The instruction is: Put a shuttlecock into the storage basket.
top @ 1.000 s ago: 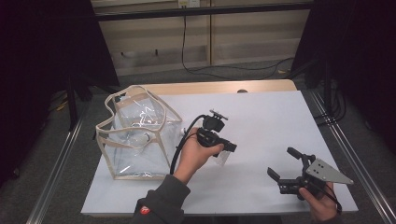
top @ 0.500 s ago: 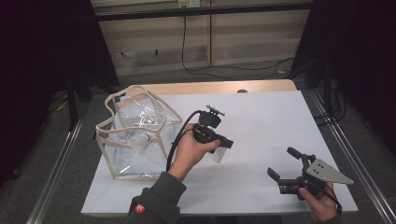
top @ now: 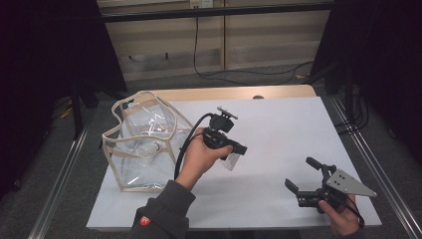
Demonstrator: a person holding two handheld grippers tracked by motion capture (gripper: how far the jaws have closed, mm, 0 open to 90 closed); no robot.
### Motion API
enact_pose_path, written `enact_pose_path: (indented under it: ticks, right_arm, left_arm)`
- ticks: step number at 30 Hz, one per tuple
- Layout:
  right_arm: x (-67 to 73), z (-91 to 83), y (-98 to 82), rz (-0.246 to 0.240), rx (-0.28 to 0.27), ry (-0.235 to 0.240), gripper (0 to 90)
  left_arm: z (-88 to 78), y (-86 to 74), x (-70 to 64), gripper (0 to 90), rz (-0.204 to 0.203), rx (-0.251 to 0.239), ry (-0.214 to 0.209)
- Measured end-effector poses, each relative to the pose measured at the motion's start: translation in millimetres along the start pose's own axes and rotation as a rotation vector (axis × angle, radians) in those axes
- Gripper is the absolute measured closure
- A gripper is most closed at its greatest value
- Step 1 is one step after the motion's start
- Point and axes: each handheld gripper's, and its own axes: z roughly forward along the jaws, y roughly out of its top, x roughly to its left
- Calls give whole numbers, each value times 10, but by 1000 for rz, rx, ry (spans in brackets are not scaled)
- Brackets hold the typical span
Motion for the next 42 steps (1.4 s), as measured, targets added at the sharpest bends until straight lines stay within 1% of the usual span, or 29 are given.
enact_pose_path:
  ticks: [18, 25, 27, 42]
  right_arm:
    - [2, -1, 1, 1, -2, 1, 3]
    - [2, -1, 2, 3, -2, 0, 3]
    - [3, -1, 2, 3, -1, 1, 3]
    - [2, -1, 2, 0, -2, 1, 3]
  left_arm:
    - [-174, 77, 7, 653, 1, -18, 10]
    - [-263, 113, 22, 654, 0, -21, 1]
    - [-284, 119, 23, 654, -4, -26, 6]
    - [-402, 173, 37, 654, -11, -37, 1]
